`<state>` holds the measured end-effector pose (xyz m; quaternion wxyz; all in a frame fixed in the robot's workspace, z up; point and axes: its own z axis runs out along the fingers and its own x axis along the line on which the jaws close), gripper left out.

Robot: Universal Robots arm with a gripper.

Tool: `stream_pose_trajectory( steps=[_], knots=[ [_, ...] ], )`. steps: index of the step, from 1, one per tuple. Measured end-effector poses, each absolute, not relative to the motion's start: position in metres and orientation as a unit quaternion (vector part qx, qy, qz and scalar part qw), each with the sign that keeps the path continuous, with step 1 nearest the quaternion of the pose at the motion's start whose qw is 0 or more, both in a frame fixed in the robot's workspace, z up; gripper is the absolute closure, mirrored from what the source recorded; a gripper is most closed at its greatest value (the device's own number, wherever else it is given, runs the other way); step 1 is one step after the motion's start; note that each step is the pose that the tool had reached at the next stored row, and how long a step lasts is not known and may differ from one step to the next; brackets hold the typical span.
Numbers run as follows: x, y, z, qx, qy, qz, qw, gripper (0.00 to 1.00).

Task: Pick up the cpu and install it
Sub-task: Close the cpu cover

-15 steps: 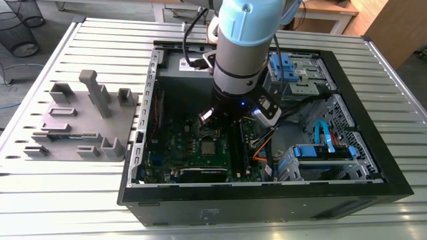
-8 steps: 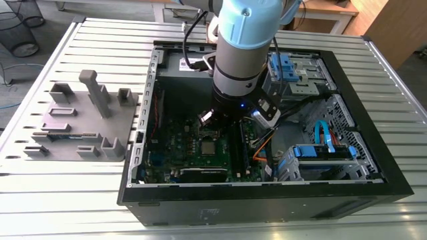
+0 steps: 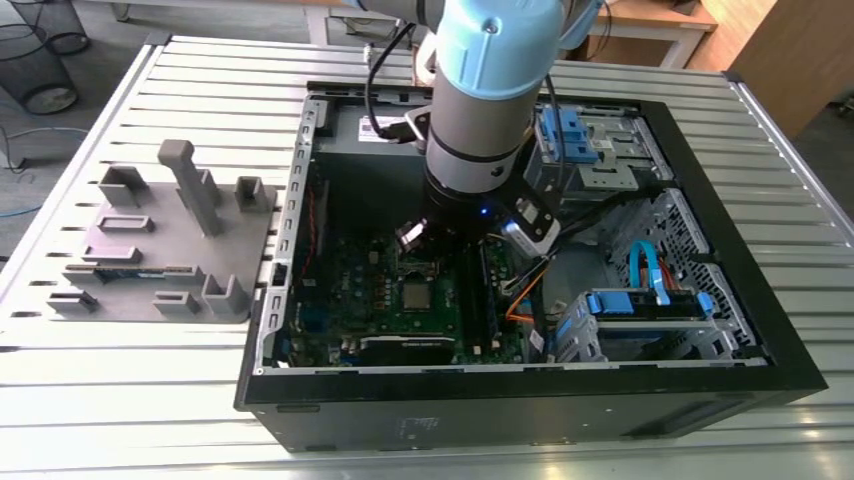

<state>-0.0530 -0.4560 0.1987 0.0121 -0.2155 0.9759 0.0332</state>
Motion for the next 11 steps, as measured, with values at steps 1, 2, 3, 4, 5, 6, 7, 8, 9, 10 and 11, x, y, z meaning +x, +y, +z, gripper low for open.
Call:
stream_pose_trajectory(
  steps=[1,2,3,4,5,6,7,8,9,10,11],
  knots=[
    [-0.0532,-0.456,0.1986,-0.216,0.976,0.033,0.012,0.89],
    [-0.0534,-0.456,0.1984,-0.216,0.976,0.033,0.012,0.89],
    [-0.0536,-0.456,0.1983,-0.216,0.976,0.033,0.012,0.89],
    [-0.0538,-0.456,0.198,-0.216,0.976,0.033,0.012,0.89],
    [-0.0539,-0.4559,0.1978,-0.216,0.976,0.033,0.012,0.89],
    [-0.054,-0.4559,0.1975,-0.216,0.976,0.033,0.012,0.89],
    [-0.0541,-0.4559,0.1971,-0.216,0.976,0.033,0.012,0.89],
    [-0.0542,-0.4559,0.1967,-0.216,0.976,0.033,0.012,0.89],
    [-0.0542,-0.4559,0.1963,-0.216,0.976,0.033,0.012,0.89],
    [-0.0543,-0.4559,0.1961,-0.216,0.976,0.033,0.012,0.89],
    [-0.0543,-0.4558,0.1961,-0.216,0.976,0.033,0.012,0.89]
  ],
)
